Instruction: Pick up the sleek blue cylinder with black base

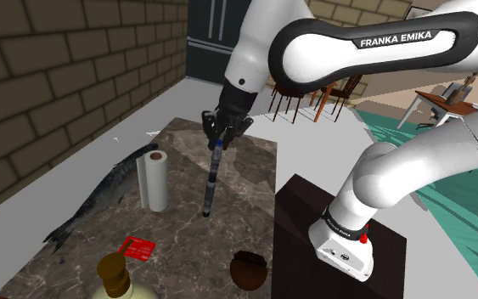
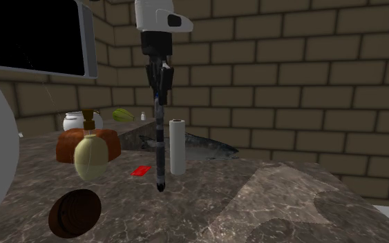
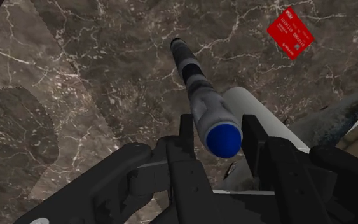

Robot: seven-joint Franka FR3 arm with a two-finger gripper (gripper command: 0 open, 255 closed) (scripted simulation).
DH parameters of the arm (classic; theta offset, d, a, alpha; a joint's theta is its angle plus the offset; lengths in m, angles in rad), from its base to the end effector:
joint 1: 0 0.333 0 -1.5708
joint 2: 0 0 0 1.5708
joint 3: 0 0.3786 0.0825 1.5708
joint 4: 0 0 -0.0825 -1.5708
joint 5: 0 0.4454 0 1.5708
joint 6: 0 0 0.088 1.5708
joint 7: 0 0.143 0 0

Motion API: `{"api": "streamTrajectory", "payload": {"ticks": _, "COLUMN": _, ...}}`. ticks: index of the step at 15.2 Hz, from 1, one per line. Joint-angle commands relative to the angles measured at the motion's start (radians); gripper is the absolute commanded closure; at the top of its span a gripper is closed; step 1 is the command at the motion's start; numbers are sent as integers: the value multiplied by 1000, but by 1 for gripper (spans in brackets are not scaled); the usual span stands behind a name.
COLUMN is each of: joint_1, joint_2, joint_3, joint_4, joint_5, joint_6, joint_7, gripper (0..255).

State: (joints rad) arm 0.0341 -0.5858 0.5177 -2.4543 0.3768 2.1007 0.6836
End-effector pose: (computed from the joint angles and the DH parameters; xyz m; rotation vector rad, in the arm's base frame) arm 0.3578 0.2683 0.4870 -2.9356 0.5100 -0.1811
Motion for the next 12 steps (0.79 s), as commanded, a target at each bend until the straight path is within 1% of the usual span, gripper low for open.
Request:
{"api": "streamTrajectory", "payload": {"ticks": 1, "joint_1": -2, "joint_2": -5, "joint_3": -6, "joint_4": 22, "joint_5": -5, "joint_6": -27, "joint_7": 3, "gripper": 255}}
{"api": "streamTrajectory", "payload": {"ticks": 10, "joint_1": -11, "joint_2": -18, "joint_3": -35, "joint_4": 132, "joint_5": -29, "joint_6": -149, "joint_7": 15, "gripper": 255}}
{"api": "streamTrajectory", "payload": {"ticks": 12, "joint_1": -11, "joint_2": -18, "joint_3": -35, "joint_4": 133, "joint_5": -30, "joint_6": -151, "joint_7": 15, "gripper": 255}}
